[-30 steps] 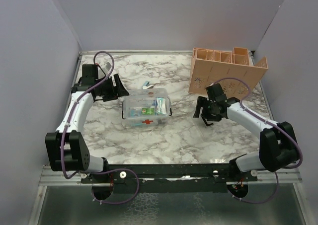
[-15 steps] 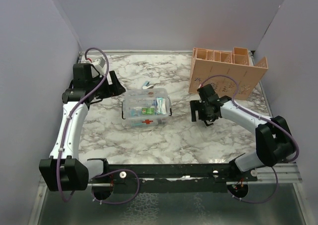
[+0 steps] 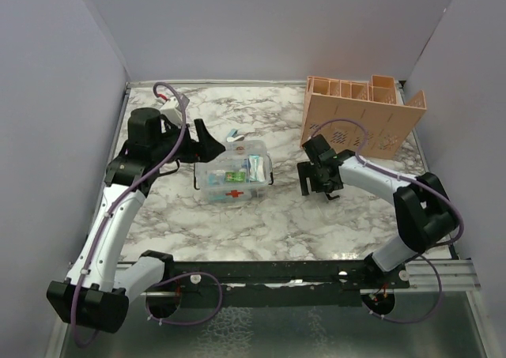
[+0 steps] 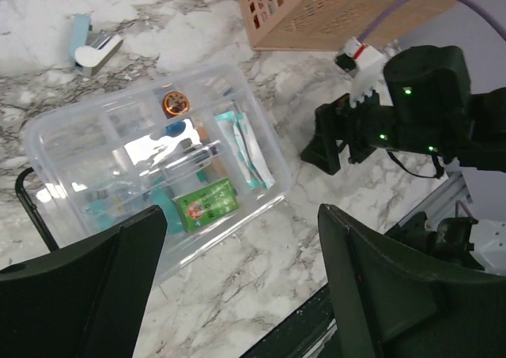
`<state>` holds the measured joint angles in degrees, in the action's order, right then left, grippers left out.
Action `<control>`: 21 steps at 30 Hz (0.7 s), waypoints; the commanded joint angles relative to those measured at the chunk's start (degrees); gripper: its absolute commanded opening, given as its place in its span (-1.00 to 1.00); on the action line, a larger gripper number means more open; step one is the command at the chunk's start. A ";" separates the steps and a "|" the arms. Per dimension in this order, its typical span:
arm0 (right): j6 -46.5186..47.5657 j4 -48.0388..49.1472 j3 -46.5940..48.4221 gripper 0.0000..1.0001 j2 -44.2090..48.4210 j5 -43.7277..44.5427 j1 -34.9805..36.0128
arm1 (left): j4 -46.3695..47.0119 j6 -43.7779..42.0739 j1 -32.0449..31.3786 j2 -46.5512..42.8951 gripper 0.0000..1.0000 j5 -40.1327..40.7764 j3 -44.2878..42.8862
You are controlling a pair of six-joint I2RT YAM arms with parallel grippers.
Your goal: Organize the medicine kit
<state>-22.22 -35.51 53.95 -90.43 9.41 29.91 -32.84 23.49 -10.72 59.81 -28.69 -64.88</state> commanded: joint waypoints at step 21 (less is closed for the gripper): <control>-9.59 -7.64 8.38 -0.08 -4.40 6.69 5.99 | 21.57 18.49 -9.63 -11.26 0.62 -0.28 18.32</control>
<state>-27.73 -43.35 60.90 -97.91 20.67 35.64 -16.62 37.93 -18.28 50.70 -29.71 -49.84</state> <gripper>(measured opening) 0.583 0.809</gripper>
